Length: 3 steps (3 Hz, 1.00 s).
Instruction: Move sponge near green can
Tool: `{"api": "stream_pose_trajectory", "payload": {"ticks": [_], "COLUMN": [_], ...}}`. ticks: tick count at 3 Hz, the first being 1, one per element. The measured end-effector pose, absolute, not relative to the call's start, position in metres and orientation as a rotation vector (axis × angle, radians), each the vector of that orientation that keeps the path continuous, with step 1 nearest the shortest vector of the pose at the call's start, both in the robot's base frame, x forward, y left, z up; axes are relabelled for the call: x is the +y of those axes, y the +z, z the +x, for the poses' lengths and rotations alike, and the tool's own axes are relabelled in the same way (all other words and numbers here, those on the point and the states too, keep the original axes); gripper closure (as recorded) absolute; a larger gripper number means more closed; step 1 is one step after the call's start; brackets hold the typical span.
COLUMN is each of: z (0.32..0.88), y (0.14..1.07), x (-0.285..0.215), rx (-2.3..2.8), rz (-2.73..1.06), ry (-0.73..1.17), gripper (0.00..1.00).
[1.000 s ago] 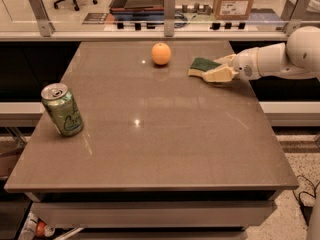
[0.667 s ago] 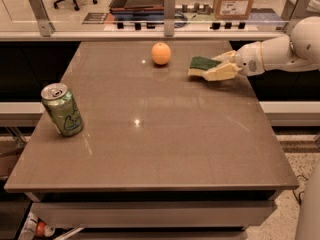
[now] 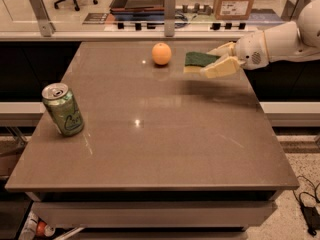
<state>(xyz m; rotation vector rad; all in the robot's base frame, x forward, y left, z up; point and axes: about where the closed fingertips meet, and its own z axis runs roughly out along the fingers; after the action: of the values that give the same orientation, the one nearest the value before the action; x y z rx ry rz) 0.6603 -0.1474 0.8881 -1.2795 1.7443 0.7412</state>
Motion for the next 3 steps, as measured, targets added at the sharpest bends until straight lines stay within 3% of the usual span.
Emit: {"api": "stream_pose_trajectory", "payload": {"ticks": [3], "z": [0.585], "y": [0.906], "x": [-0.06], "rx": [1.838], "rz": [-1.234], "ry": [0.679], "gripper": [1.0]}}
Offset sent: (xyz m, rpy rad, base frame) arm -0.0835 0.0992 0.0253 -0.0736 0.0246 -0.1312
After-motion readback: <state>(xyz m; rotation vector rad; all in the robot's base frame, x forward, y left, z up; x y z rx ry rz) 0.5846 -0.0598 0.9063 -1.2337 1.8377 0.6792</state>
